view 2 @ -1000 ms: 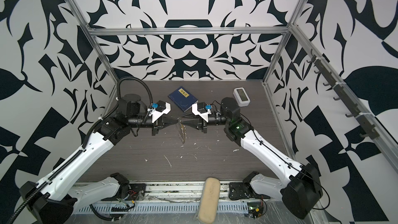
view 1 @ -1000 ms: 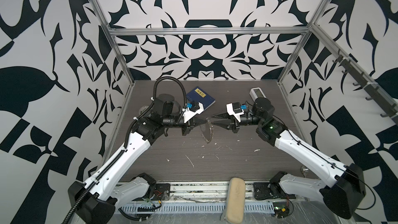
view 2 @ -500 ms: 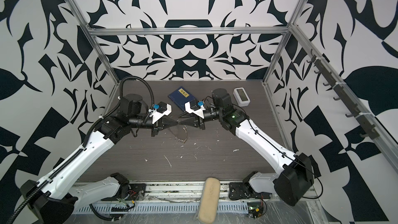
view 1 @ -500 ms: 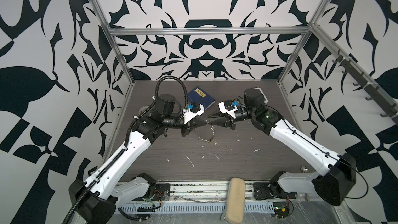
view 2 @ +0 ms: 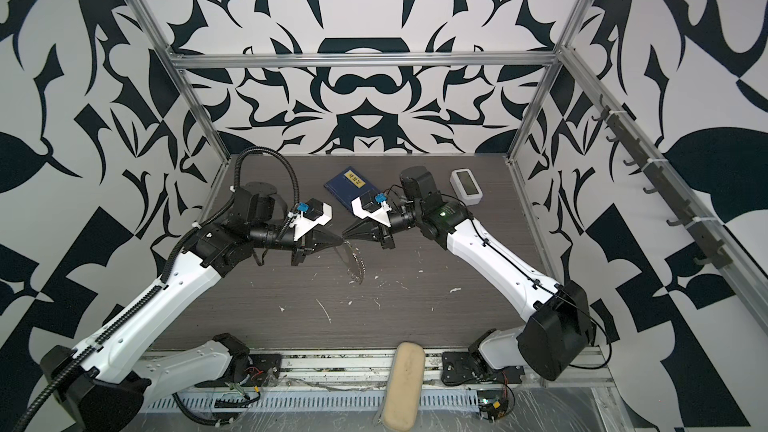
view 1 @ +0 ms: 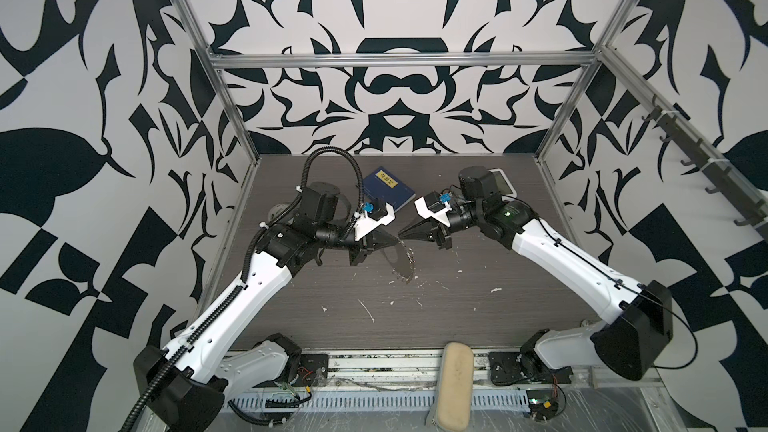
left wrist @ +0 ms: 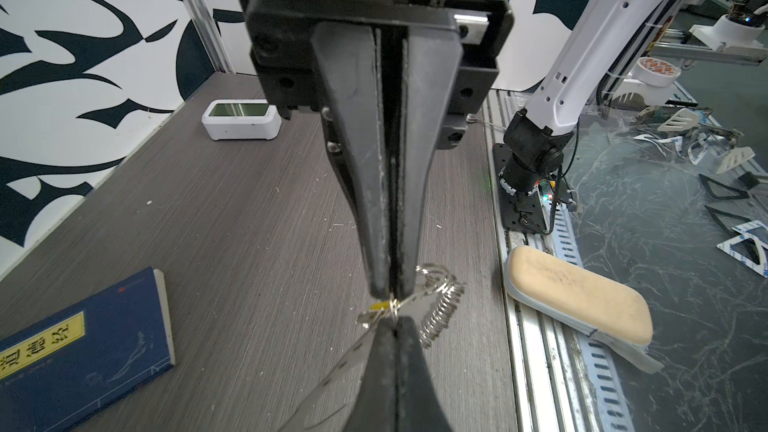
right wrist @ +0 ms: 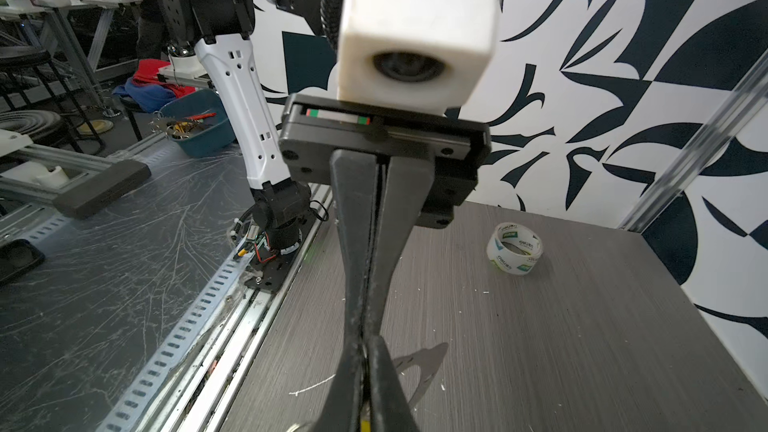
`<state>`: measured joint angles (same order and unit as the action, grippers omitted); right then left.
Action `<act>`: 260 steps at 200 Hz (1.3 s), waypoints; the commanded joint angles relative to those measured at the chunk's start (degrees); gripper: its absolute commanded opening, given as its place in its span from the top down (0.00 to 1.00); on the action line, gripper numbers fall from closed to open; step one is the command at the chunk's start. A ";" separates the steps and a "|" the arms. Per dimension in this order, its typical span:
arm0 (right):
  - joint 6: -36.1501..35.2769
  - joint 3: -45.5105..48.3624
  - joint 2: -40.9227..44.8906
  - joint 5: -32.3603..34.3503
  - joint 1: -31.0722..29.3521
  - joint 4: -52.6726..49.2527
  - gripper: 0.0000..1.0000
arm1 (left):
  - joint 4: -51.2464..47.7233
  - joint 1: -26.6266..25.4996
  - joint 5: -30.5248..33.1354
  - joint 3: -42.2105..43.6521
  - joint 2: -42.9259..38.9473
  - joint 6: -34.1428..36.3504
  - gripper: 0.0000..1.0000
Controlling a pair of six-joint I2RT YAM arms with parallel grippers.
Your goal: Remove the keys from the keyring
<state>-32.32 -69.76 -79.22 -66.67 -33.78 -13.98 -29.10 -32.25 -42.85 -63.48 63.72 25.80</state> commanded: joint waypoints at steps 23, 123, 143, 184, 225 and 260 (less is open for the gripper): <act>-1.87 -2.09 0.16 -1.80 0.03 -3.29 0.91 | -0.13 0.17 -2.31 -2.87 0.40 1.05 1.00; 7.53 3.92 2.93 -3.08 0.07 12.47 1.00 | 15.29 1.02 0.11 4.49 -4.88 -5.31 0.69; 16.36 9.01 4.79 -1.25 0.10 26.80 1.00 | 17.89 2.73 -2.56 5.55 -6.04 -7.63 0.67; 33.25 17.29 5.42 5.44 0.11 56.28 1.00 | 26.95 5.73 -8.36 8.63 -7.63 -14.24 0.66; 46.53 21.50 2.68 12.56 0.17 80.92 1.00 | 34.21 6.72 -10.99 10.39 -7.95 -19.10 0.65; 53.57 22.11 0.03 17.12 0.15 93.94 1.00 | 39.87 7.21 -11.11 11.57 -7.99 -22.78 0.65</act>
<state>12.16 -47.35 -78.61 -54.78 -33.58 60.80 3.62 -25.58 -51.94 -53.45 56.62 7.40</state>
